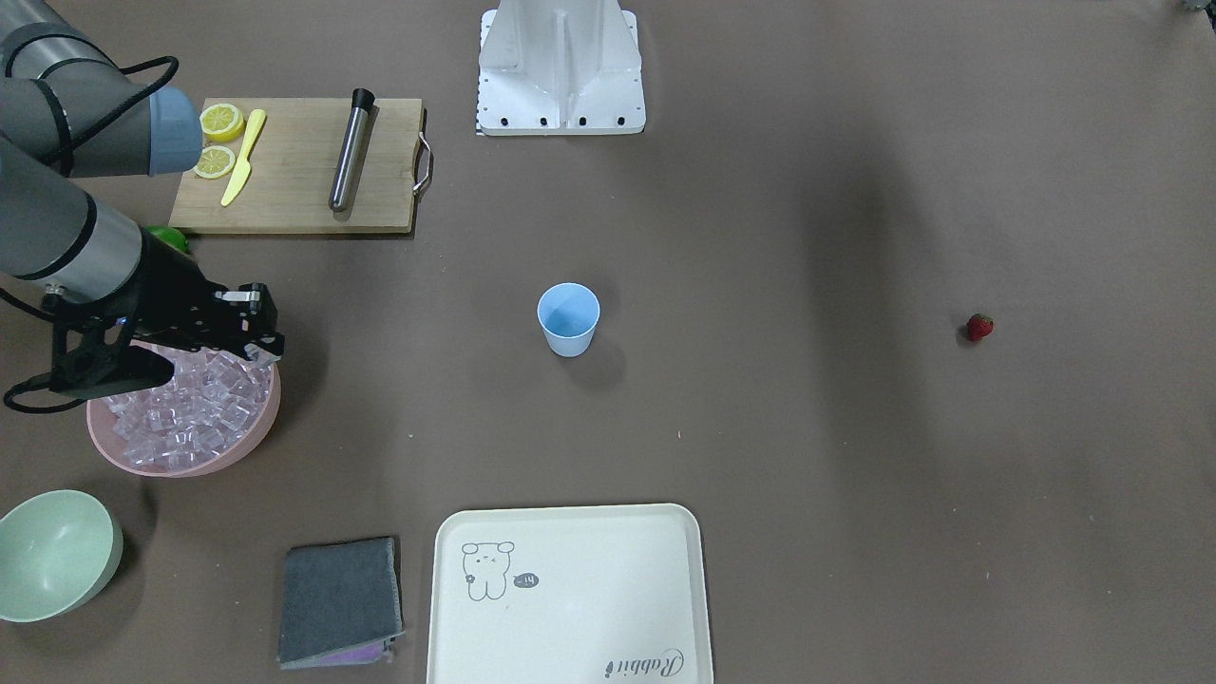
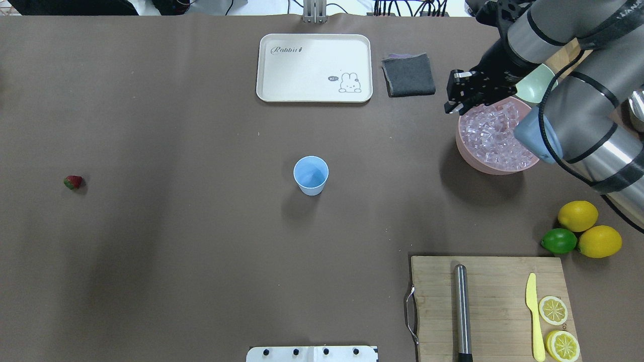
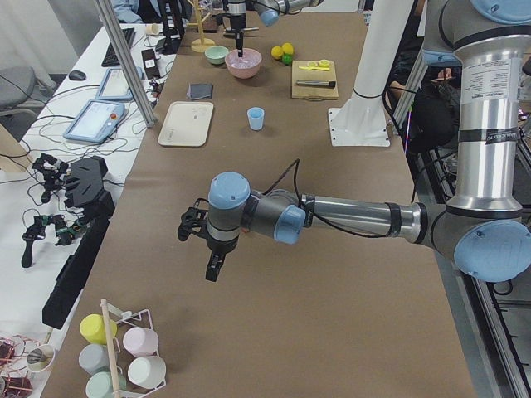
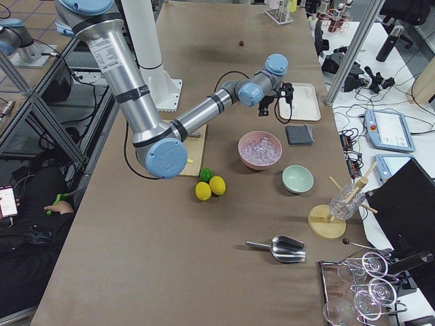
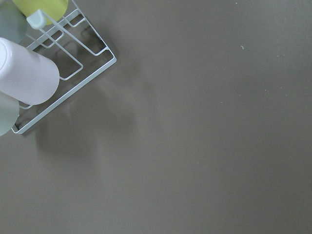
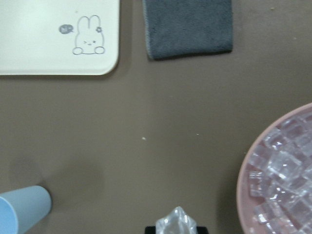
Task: Put ice and strawberries in cup
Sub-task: 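Lift the ice cube and carry it over the light-blue cup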
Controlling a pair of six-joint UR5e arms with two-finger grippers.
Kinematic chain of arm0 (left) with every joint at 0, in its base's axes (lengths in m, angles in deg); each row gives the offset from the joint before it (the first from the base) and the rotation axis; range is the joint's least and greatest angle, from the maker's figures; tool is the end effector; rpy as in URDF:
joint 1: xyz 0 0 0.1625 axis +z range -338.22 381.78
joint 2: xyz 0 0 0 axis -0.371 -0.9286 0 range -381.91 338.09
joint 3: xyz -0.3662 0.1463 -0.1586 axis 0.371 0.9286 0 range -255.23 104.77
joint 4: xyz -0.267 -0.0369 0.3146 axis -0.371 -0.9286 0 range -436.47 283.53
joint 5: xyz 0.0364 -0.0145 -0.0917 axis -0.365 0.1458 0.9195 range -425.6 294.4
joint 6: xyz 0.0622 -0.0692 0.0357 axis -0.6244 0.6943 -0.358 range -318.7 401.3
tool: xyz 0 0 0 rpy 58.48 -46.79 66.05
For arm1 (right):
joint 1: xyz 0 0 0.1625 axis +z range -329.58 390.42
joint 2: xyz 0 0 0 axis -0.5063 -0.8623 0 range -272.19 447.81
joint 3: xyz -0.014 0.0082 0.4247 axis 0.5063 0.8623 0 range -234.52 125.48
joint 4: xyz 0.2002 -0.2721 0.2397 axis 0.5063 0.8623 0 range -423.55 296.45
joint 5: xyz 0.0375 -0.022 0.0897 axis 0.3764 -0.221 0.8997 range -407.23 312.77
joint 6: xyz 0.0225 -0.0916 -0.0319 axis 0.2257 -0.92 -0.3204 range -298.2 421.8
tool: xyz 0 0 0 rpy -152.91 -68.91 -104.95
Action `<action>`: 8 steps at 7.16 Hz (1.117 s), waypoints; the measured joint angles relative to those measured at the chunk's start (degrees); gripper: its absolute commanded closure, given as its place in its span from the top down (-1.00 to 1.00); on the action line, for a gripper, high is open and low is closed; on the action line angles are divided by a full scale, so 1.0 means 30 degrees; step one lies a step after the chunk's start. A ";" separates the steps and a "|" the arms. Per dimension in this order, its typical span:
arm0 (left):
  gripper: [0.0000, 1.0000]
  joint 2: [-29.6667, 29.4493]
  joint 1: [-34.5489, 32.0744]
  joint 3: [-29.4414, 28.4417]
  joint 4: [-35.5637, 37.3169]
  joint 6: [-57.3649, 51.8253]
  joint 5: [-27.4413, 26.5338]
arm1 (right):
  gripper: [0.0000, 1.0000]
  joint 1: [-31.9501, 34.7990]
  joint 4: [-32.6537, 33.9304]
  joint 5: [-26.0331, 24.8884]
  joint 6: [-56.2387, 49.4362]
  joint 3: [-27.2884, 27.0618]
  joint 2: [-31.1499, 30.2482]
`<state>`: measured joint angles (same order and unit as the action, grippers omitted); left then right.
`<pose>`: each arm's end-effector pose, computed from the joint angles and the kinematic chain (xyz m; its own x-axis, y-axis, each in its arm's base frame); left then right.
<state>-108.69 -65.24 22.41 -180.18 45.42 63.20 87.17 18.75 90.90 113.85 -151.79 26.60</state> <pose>-0.0455 -0.4891 0.5994 0.7697 0.1665 -0.6163 0.0059 0.9635 0.2676 -0.3013 -0.5673 0.2831 0.4819 -0.0137 0.8761 0.0261 0.9997 0.0013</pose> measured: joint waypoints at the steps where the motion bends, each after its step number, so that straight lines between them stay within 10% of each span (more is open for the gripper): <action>1: 0.96 0.0018 0.0000 -0.0013 -0.0001 -0.0014 0.0009 | -1.00 -0.1123 -0.0065 -0.0295 0.2274 -0.0117 0.1168; 8: 0.96 0.0053 0.0000 -0.0226 -0.0001 -0.0028 0.0016 | -1.00 -0.7826 -0.1826 -0.7273 0.8266 0.1194 0.3940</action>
<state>-108.53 -65.24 21.73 -180.18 45.34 63.25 63.69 13.27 69.08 138.65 -148.20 38.42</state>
